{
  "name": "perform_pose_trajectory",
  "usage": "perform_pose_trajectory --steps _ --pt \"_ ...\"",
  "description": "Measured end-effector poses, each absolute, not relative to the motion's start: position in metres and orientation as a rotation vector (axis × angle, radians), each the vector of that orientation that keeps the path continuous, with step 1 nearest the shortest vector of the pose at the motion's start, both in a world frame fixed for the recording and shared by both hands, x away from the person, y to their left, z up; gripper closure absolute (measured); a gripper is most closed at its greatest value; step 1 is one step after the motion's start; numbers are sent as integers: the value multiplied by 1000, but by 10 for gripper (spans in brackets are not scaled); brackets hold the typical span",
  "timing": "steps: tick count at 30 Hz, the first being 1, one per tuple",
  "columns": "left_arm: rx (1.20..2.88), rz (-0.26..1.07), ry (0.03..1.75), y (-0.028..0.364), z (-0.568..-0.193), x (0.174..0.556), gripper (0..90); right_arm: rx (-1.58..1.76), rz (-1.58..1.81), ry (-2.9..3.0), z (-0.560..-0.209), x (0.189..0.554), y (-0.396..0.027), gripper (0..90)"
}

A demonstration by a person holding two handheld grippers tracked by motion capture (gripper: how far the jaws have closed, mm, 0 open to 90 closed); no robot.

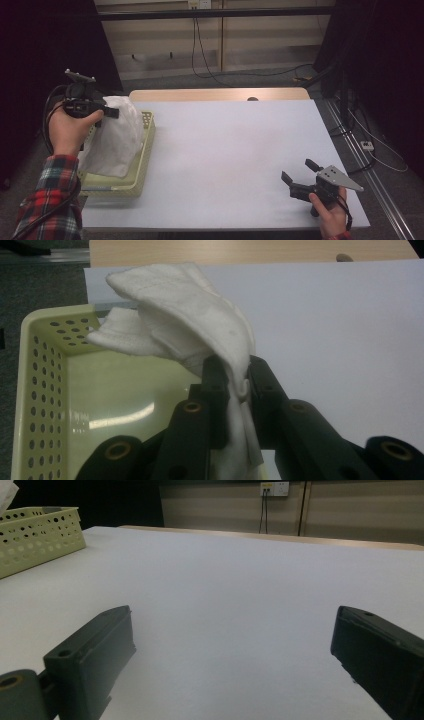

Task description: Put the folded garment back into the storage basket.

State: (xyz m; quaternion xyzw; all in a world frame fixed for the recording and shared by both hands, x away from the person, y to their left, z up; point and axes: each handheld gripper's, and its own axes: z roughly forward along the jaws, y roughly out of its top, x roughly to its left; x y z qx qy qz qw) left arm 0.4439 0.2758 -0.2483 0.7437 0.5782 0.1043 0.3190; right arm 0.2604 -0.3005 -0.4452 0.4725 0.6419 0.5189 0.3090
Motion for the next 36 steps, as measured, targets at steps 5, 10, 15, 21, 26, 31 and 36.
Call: perform_pose_trajectory --steps 5,10,15,21,26,31,36 --pt "1944 278 1532 279 -253 443 807 1247 1372 1697 -445 260 -301 38" --pt "1947 265 1536 283 -260 442 807 1245 1370 1698 -445 260 -300 38" --pt "1935 252 1549 286 -268 441 807 1247 1369 1697 -445 260 -300 38" --pt "1940 239 1555 283 -280 440 807 1244 1369 1698 -445 260 -300 38" --pt "1939 229 1561 283 -286 440 807 1243 1370 1699 -445 260 -300 38" --pt "1942 222 1565 283 -289 440 806 1244 1371 1699 -445 260 -301 38" --pt "1931 218 1572 285 -292 440 806 1242 1367 1701 -445 260 -300 38"
